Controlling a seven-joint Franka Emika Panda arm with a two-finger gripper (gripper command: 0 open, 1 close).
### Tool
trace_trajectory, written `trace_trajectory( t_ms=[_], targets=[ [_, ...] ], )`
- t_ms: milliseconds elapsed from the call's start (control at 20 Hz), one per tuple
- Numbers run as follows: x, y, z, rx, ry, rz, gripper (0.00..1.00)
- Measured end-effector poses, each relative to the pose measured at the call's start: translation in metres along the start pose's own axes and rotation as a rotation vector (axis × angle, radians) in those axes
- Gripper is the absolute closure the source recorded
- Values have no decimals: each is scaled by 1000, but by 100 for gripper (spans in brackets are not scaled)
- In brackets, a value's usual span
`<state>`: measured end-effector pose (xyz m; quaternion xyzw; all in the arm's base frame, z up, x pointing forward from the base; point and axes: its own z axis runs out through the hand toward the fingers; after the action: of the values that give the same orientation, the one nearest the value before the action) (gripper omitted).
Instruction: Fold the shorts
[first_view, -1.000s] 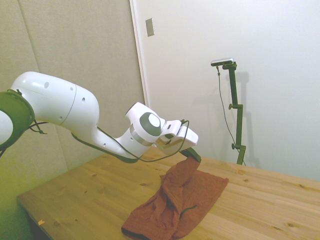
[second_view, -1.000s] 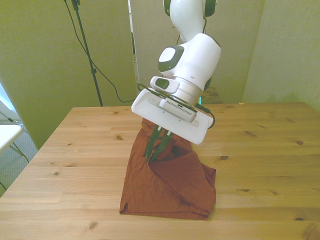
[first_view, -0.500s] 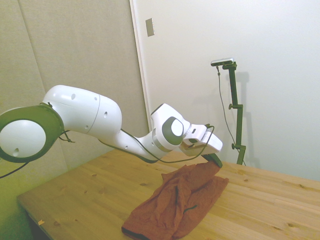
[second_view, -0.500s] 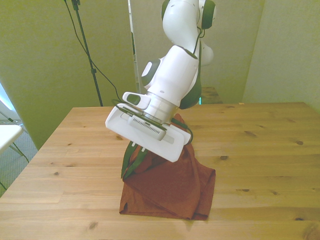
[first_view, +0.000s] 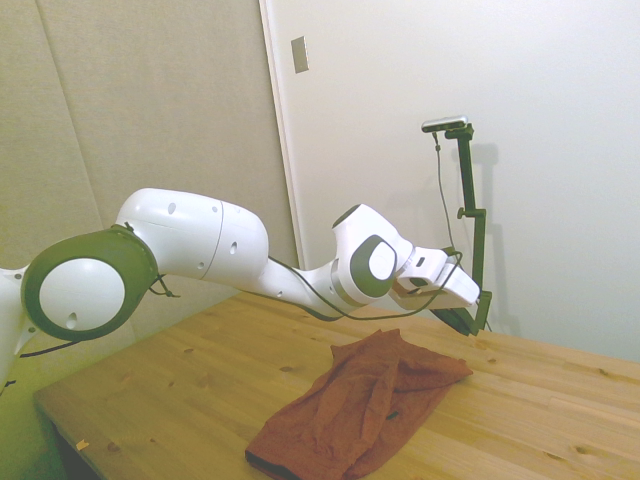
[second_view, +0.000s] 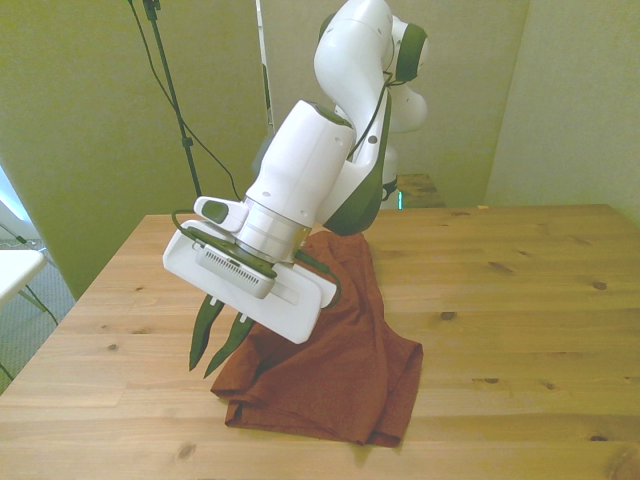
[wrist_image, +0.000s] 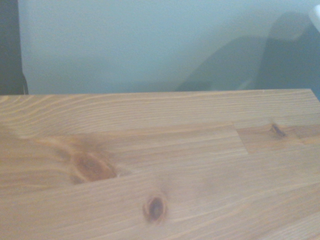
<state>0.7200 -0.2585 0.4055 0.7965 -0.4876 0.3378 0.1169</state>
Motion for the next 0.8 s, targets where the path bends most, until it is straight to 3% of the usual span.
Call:
trace_trajectory(
  t_ms=[200, 350, 550, 800],
  targets=[
    [-1, -2, 5, 21, -39, 29, 0],
    [-18, -12, -8, 75, -129, 47, 0],
    [-50, -21, -61, 144, -292, 42, 0],
    [-110, -13, -133, 177, -397, -43, 0]
  ],
)
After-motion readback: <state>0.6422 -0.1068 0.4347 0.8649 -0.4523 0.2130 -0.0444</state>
